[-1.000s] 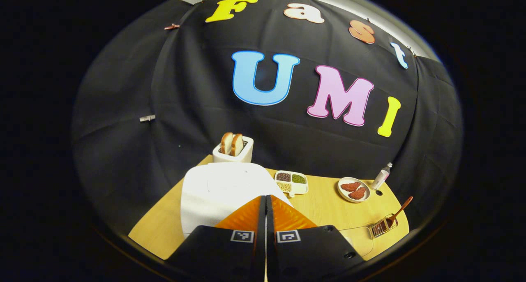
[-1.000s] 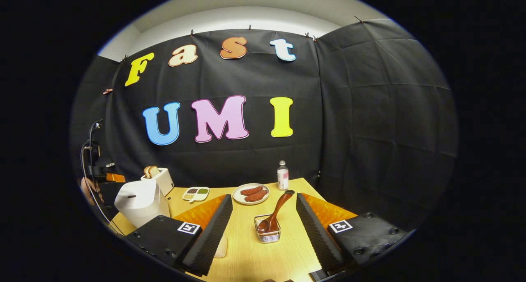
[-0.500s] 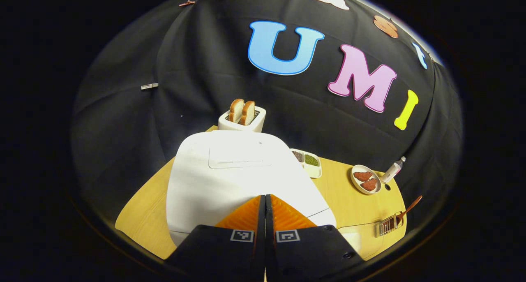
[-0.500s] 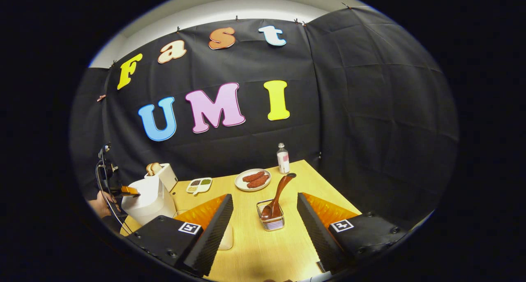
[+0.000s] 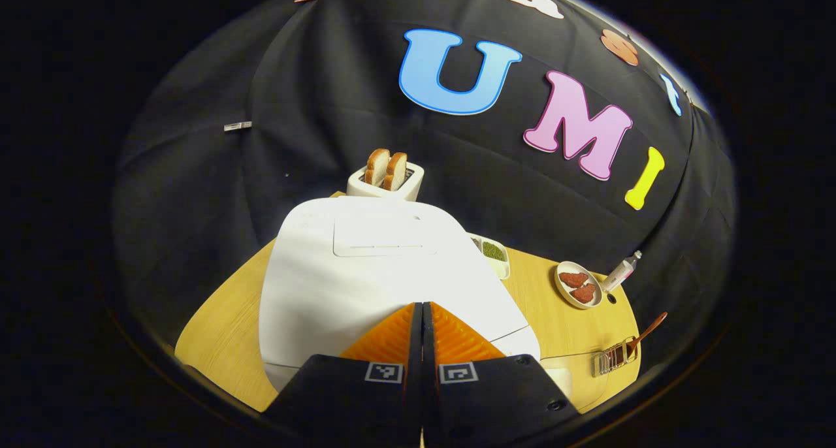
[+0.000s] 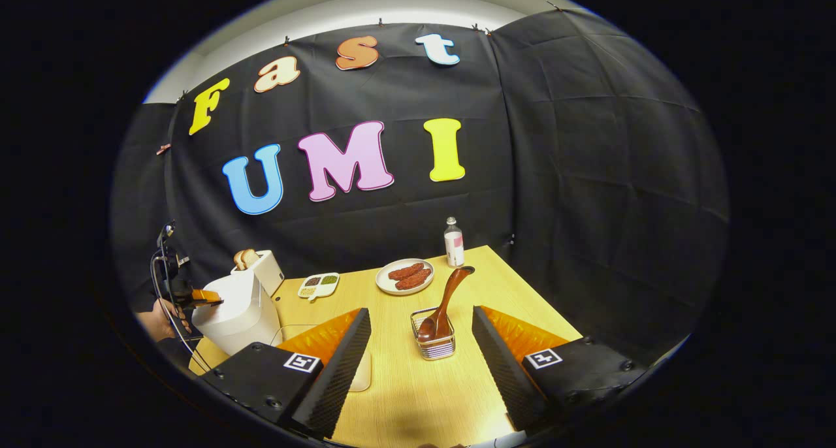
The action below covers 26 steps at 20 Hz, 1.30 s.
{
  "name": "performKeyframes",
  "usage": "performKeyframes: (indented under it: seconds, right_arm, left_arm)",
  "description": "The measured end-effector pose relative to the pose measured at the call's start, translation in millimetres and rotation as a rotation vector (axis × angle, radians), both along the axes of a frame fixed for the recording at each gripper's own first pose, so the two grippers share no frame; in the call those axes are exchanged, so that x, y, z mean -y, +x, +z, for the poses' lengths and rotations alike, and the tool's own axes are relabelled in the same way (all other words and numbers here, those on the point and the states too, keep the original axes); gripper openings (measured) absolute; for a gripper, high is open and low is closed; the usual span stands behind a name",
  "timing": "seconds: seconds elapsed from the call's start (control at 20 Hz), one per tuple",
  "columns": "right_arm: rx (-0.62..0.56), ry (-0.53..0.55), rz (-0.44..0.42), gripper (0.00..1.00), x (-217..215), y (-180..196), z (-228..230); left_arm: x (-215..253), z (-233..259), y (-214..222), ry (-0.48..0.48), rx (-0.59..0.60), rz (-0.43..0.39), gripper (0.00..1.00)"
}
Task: Close the left gripper, press the button to open the rice cooker; take a wooden spoon from the chopstick holder with the right hand, scoop a spoonful of rice and pour it into the rice cooker, then put the wooden spoon back into the chopstick holder.
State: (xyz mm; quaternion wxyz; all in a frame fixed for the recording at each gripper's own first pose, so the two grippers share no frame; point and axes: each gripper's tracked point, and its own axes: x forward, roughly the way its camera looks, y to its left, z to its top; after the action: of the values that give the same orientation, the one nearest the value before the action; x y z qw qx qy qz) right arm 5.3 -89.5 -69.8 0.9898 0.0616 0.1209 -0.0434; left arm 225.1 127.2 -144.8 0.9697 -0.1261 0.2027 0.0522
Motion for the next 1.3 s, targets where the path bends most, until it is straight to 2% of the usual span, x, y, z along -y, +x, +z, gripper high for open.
performKeyframes:
  seconds: [0.2,0.45,0.6,0.8,0.9,1.0,1.05,1.2,1.25,1.3]
  right_arm:
    - [0.015,0.009,0.0,0.98,3,8,4]
    - [0.024,0.012,0.004,0.98,11,20,4]
    - [0.03,0.001,0.016,0.98,15,31,4]
    - [0.023,-0.012,0.042,0.98,20,48,-1]
    - [0.014,-0.015,0.057,0.98,22,58,-6]
    - [0.0,-0.019,0.067,0.98,25,69,-14]
    - [-0.009,-0.017,0.073,0.98,26,74,-18]
    - [-0.038,-0.017,0.097,0.98,33,93,-31]
    - [-0.048,-0.018,0.105,0.98,36,99,-36]
    - [-0.065,-0.014,0.116,0.98,39,105,-43]
  left_arm:
    - [2,8,-3,0.044,-0.001,0.015,0.07]
    - [-1,92,-20,0.166,0.209,0.062,0.06]
    - [11,129,-46,0.161,0.294,0.081,0.06]
    - [36,139,-97,0.147,0.344,0.109,0.08]
    - [46,118,-123,0.156,0.321,0.139,0.11]
    - [63,90,-147,0.168,0.294,0.147,0.23]
    - [75,77,-158,0.171,0.274,0.129,0.38]
    - [103,49,-182,0.227,0.222,0.123,0.94]
    - [112,45,-188,0.237,0.21,0.121,0.97]
    - [126,42,-192,0.24,0.207,0.113,0.95]
